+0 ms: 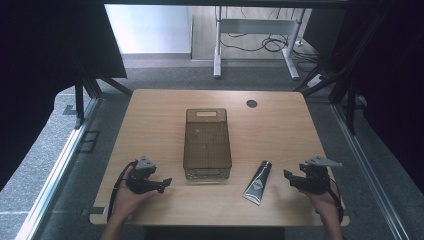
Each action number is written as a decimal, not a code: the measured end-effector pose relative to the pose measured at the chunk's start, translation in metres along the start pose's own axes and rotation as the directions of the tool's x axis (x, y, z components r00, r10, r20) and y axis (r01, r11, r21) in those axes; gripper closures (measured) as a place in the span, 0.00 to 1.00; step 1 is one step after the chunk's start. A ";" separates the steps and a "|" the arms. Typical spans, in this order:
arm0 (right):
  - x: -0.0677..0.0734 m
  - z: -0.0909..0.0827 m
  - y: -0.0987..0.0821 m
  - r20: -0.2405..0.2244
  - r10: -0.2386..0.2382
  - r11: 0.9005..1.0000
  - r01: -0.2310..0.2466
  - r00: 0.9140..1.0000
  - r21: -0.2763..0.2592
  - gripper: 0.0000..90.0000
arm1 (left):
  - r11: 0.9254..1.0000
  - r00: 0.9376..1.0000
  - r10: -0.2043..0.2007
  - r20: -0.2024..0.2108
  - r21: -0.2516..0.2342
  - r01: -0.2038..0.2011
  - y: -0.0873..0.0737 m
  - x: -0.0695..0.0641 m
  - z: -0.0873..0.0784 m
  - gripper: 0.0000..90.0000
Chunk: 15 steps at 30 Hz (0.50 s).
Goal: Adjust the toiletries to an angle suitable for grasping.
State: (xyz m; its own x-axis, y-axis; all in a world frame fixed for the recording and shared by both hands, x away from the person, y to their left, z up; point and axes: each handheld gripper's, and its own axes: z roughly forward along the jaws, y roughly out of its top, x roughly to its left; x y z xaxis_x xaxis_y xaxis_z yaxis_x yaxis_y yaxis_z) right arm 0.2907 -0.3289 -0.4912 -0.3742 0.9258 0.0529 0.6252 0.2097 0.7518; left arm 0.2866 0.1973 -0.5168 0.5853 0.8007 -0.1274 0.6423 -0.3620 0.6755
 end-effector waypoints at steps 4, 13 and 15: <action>-0.002 -0.002 0.001 -0.030 0.066 0.998 -0.066 0.997 -0.004 0.39 | 1.000 1.000 0.000 0.017 -0.011 0.000 0.001 -0.003 0.000 0.24; -0.003 -0.001 0.000 -0.023 0.047 0.999 -0.047 0.999 0.022 0.46 | 1.000 1.000 0.002 0.021 -0.028 -0.001 0.002 -0.003 -0.001 0.25; -0.003 -0.001 0.000 -0.030 0.053 0.998 -0.052 0.998 0.023 0.49 | 1.000 1.000 0.001 0.021 -0.029 0.000 0.002 -0.002 -0.001 0.25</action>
State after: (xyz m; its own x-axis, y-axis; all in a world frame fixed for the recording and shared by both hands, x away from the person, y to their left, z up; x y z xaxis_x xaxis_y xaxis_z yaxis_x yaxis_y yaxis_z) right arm 0.2912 -0.3325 -0.4904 -0.3607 0.9259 0.1123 0.6597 0.1682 0.7324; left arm 0.2861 0.1957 -0.5141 0.5962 0.7902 -0.1420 0.6274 -0.3482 0.6966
